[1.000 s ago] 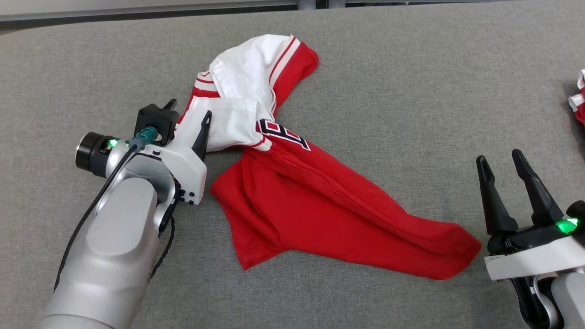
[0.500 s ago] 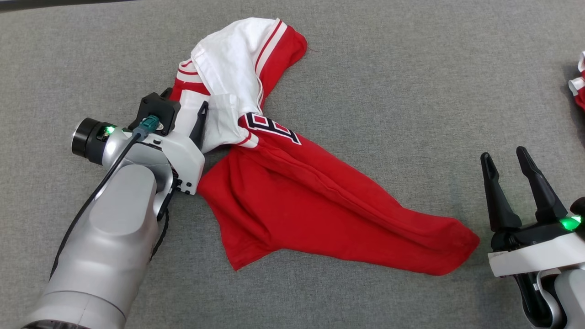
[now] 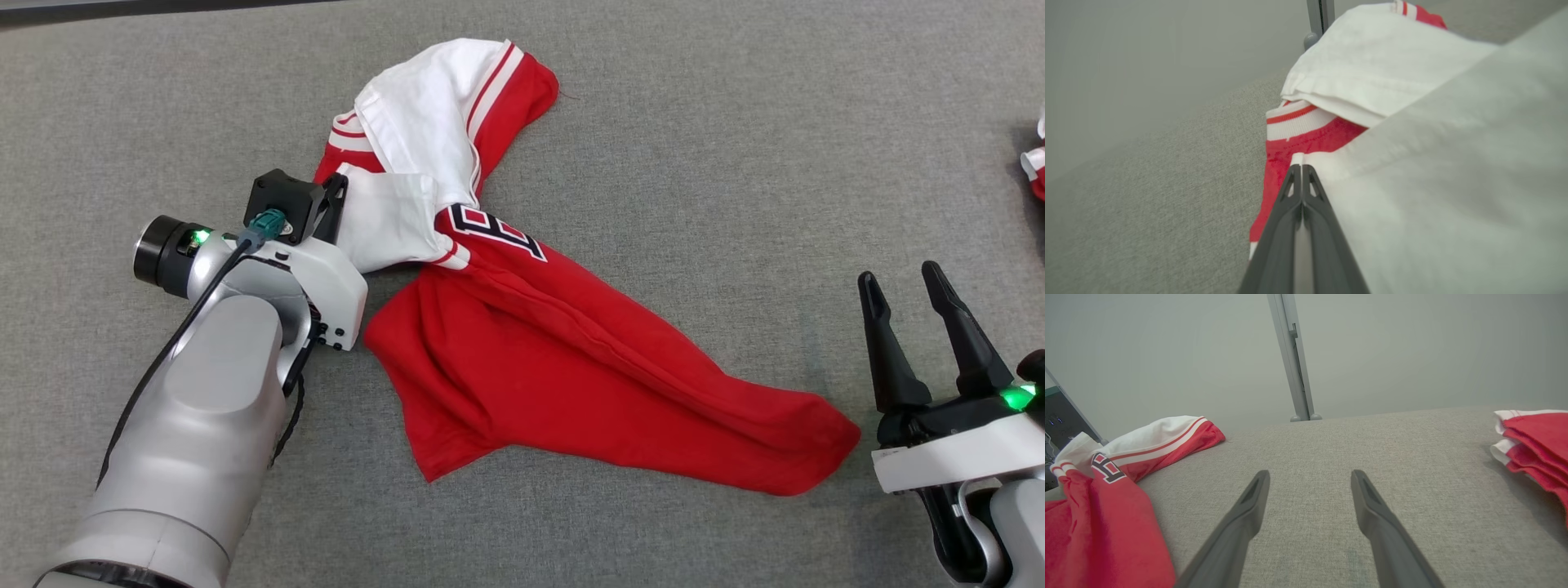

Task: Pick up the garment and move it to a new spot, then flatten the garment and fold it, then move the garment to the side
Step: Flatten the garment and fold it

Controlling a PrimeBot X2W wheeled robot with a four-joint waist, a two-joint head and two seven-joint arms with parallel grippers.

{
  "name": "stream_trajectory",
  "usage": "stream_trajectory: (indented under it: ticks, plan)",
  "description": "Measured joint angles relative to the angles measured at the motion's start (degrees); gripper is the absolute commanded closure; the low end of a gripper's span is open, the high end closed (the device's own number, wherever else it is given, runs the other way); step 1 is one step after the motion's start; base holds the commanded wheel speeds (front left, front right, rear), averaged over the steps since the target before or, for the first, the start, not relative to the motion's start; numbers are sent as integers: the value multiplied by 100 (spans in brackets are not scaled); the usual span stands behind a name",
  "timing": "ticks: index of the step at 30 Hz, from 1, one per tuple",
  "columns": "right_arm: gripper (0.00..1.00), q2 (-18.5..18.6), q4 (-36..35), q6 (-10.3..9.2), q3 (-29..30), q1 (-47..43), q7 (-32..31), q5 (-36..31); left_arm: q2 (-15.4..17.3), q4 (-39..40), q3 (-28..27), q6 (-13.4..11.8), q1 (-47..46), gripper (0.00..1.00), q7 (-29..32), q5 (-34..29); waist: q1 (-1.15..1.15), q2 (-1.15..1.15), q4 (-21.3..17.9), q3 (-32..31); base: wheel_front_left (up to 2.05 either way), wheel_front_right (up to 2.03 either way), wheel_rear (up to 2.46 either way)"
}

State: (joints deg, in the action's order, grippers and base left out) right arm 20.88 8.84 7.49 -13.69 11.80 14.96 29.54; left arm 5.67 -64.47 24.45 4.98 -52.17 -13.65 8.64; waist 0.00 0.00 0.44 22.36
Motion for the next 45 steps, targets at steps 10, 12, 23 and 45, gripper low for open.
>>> stream_trajectory:
  ticks: [10,12,23,45]
  plan:
    - [0,-33,96,0,24,-111,0,-36,-11,606,-188,-105,184,100,-125,216,0,0,161,-303,0,0,0]
    - [0,-43,108,0,15,-131,0,-45,27,994,-272,-136,336,100,-126,268,0,0,215,-388,0,0,0]
    - [0,-148,182,0,99,-455,1,-91,249,3244,-478,-124,2075,100,-134,277,0,0,673,-947,0,0,0]
    - [0,-277,198,0,92,-816,1,-133,-29,4328,-1376,-338,3818,0,-134,555,0,0,1048,-1594,0,0,0]
